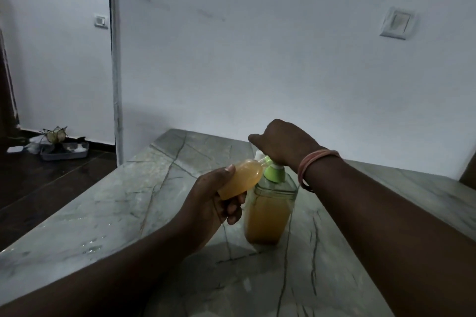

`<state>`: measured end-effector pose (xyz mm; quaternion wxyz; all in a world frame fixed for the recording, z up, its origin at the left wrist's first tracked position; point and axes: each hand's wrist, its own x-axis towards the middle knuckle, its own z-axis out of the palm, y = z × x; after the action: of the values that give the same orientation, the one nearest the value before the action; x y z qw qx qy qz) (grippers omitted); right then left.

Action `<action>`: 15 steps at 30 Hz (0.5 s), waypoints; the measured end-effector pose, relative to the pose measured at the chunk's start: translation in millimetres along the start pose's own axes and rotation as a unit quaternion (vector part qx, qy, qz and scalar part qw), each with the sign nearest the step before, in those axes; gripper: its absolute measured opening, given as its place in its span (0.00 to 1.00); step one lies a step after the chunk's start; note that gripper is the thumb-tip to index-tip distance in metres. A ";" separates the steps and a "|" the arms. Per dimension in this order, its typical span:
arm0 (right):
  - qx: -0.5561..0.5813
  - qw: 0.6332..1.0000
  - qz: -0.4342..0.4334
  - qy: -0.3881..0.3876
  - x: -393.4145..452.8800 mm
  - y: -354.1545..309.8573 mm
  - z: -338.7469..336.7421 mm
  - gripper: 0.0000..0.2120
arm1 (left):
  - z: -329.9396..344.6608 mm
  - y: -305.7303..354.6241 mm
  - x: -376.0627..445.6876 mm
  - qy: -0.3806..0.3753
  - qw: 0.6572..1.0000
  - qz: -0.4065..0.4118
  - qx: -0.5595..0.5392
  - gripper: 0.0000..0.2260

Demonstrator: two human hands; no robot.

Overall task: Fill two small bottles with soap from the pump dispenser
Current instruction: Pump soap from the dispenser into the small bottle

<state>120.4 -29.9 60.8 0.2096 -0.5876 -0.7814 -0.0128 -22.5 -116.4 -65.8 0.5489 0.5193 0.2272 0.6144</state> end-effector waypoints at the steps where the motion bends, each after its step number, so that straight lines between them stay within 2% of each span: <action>1: -0.024 1.000 -0.005 -0.004 0.3 -1.8 -2.0 0.18 | 0.9 0.4 -1.0 0.002 1.000 -0.002 0.001 0.16; 4: -0.079 0.996 -0.029 0.042 1.5 -7.1 -8.2 0.18 | 2.1 0.9 -1.5 0.001 1.000 -0.001 0.000 0.17; 6: -0.047 0.996 -0.023 0.078 1.9 -5.3 -4.7 0.18 | 0.7 0.7 -0.3 0.004 1.000 -0.003 0.002 0.17; 9: 0.009 0.998 -0.003 0.055 -0.8 1.4 3.6 0.20 | -1.3 -1.7 0.7 -0.001 1.000 -0.001 0.003 0.14; 15: -0.018 1.000 0.019 0.009 -2.2 -1.8 -3.6 0.16 | 0.3 -0.4 -1.1 -0.006 1.000 -0.001 -0.007 0.15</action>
<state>120.3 -33.4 63.8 0.2062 -0.6060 -0.7678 -0.0282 -22.2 -117.4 -66.5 0.5546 0.5189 0.2200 0.6123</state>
